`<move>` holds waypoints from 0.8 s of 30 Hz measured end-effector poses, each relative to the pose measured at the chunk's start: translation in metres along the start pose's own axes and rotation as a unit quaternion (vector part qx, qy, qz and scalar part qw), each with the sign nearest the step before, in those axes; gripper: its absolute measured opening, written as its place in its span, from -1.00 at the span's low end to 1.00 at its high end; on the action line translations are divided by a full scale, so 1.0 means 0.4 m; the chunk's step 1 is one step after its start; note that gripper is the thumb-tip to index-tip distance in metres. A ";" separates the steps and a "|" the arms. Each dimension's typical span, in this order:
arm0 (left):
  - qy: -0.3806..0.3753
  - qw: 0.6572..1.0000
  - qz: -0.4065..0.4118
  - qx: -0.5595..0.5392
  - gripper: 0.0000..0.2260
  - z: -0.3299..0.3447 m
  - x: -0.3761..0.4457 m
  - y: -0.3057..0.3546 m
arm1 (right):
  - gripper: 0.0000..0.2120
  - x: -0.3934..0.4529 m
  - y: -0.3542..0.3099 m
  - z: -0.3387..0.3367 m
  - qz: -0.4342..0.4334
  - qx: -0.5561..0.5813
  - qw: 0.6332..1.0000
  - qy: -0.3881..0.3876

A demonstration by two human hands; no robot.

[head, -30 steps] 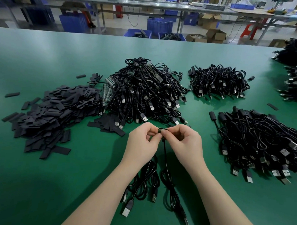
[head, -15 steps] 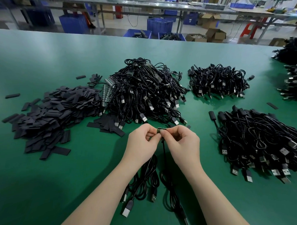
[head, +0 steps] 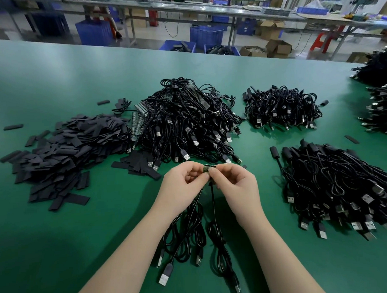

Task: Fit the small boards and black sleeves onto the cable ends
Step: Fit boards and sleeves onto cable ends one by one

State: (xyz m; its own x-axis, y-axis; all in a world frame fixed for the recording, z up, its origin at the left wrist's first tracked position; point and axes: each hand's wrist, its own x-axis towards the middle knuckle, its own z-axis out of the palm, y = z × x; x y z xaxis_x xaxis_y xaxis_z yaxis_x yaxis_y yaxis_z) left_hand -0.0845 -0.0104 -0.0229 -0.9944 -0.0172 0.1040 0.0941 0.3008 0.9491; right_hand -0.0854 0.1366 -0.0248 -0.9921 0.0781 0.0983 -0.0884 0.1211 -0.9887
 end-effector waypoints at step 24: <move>0.028 0.997 0.024 0.061 -0.94 0.000 -0.005 -0.018 | -0.84 -0.003 -0.004 -0.016 0.010 -0.120 0.993 -0.007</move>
State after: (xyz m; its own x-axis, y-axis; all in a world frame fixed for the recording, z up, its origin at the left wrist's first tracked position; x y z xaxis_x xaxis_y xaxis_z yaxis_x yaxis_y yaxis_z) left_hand -0.0830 -0.0126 -0.0299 -0.9843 -0.0514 0.1687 0.1324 0.4164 0.8995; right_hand -0.0834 0.1427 -0.0228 -0.9948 0.0690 0.0755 -0.0466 0.3512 -0.9351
